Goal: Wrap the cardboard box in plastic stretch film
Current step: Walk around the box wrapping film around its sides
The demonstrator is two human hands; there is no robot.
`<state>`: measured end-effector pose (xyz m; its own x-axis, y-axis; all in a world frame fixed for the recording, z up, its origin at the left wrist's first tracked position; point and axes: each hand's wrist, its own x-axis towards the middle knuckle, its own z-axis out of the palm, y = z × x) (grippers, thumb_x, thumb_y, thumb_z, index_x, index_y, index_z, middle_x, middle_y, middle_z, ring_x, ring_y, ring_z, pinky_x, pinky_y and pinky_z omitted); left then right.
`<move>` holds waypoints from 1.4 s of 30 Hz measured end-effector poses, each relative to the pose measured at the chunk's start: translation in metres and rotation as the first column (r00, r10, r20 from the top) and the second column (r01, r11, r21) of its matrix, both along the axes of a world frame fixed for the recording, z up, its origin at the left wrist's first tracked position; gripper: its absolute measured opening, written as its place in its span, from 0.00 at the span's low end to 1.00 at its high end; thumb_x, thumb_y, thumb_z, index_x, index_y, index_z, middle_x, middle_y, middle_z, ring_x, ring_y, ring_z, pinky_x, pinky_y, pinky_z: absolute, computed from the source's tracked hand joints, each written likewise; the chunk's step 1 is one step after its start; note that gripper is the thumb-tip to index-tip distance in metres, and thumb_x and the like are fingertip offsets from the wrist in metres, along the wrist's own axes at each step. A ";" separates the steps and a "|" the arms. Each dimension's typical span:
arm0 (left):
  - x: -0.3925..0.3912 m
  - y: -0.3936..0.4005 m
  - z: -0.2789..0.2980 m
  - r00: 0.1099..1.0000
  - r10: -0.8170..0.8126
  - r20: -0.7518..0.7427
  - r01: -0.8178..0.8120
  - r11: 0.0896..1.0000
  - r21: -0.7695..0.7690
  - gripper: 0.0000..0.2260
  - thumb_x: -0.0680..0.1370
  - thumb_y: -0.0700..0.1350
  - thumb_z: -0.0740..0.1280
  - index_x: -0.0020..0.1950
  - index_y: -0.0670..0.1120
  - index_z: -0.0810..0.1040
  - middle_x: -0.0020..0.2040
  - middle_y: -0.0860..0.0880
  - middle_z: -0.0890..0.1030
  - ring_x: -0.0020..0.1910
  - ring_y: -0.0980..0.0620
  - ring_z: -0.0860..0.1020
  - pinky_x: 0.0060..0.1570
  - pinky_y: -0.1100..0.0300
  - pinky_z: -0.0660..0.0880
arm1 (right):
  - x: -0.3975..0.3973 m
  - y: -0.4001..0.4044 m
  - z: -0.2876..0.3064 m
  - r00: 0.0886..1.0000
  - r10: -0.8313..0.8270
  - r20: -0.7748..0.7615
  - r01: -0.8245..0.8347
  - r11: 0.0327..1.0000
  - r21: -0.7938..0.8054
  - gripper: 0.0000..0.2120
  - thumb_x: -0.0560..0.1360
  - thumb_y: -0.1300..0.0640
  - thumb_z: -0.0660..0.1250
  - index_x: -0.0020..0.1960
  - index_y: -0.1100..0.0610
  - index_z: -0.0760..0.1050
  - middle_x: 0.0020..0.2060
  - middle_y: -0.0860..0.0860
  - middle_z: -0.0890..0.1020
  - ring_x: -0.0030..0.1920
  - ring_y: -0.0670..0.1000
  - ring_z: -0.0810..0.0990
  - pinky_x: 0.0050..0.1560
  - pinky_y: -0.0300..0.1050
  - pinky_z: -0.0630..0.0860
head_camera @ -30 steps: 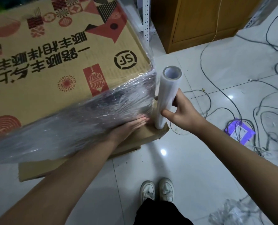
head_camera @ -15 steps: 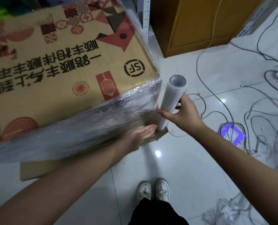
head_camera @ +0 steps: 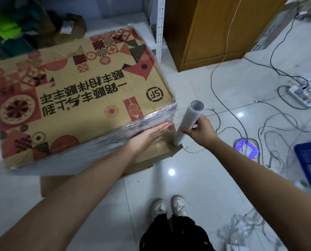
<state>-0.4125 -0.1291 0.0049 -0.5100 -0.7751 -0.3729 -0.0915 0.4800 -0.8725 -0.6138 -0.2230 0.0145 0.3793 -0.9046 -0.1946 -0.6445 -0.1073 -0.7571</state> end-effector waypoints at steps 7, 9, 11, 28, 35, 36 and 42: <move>-0.018 0.001 0.011 0.994 0.062 -0.089 -0.052 0.992 0.112 0.32 0.81 0.52 0.52 0.73 0.32 0.42 0.75 0.34 0.45 0.73 0.36 0.45 0.62 0.35 0.33 | -0.005 -0.013 0.010 0.991 0.108 0.084 -0.119 0.984 0.135 0.18 0.68 0.69 0.69 0.57 0.61 0.74 0.51 0.56 0.79 0.51 0.53 0.77 0.45 0.33 0.74; -0.026 0.006 0.015 0.979 0.029 -0.203 -0.006 0.994 0.113 0.29 0.80 0.50 0.53 0.75 0.35 0.48 0.76 0.37 0.49 0.74 0.40 0.49 0.68 0.42 0.39 | -0.005 -0.018 0.011 0.985 0.124 0.120 -0.142 0.978 0.155 0.17 0.67 0.72 0.68 0.55 0.63 0.74 0.49 0.55 0.79 0.47 0.48 0.77 0.40 0.26 0.70; -0.031 0.012 0.019 0.960 0.005 -0.280 0.023 0.995 0.099 0.30 0.79 0.50 0.54 0.76 0.37 0.50 0.76 0.41 0.52 0.74 0.44 0.53 0.72 0.50 0.46 | -0.005 -0.025 0.010 0.977 0.124 0.173 -0.155 0.970 0.185 0.15 0.67 0.74 0.67 0.53 0.65 0.75 0.46 0.56 0.80 0.43 0.45 0.76 0.38 0.26 0.70; -0.054 0.002 0.056 0.935 0.354 0.040 -0.354 0.911 0.214 0.36 0.76 0.44 0.60 0.70 0.27 0.41 0.72 0.28 0.44 0.69 0.26 0.42 0.67 0.35 0.38 | -0.015 -0.057 -0.012 0.873 0.296 0.387 -0.427 0.847 0.317 0.21 0.74 0.66 0.66 0.64 0.53 0.65 0.57 0.55 0.73 0.50 0.39 0.74 0.49 0.33 0.72; -0.097 -0.022 0.058 0.857 0.500 -0.125 -0.480 0.863 0.160 0.27 0.80 0.47 0.53 0.75 0.36 0.52 0.74 0.40 0.57 0.73 0.40 0.55 0.67 0.39 0.39 | -0.010 -0.061 -0.010 0.884 0.310 0.350 -0.414 0.867 0.278 0.22 0.71 0.67 0.69 0.63 0.60 0.67 0.52 0.51 0.74 0.48 0.45 0.73 0.47 0.39 0.70; -0.095 -0.023 0.058 0.852 0.506 -0.130 -0.486 0.859 0.157 0.27 0.80 0.46 0.53 0.75 0.36 0.49 0.75 0.40 0.55 0.73 0.40 0.53 0.67 0.39 0.38 | -0.009 -0.063 -0.011 0.886 0.319 0.336 -0.418 0.863 0.284 0.25 0.69 0.65 0.72 0.63 0.60 0.67 0.54 0.52 0.75 0.51 0.47 0.75 0.50 0.43 0.72; -0.085 -0.017 0.058 0.878 0.471 -0.082 -0.455 0.876 0.160 0.29 0.78 0.45 0.59 0.74 0.35 0.54 0.74 0.36 0.56 0.71 0.34 0.53 0.64 0.35 0.35 | 0.002 -0.066 -0.015 0.942 0.308 0.131 -0.332 0.909 0.253 0.25 0.65 0.55 0.77 0.58 0.57 0.72 0.51 0.52 0.78 0.49 0.52 0.76 0.48 0.46 0.74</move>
<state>-0.4976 -0.1457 0.0631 -0.1501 -0.8808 -0.4491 -0.4278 0.4674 -0.7736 -0.6118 -0.2890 -0.0006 0.6660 -0.6503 -0.3654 -0.5403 -0.0829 -0.8374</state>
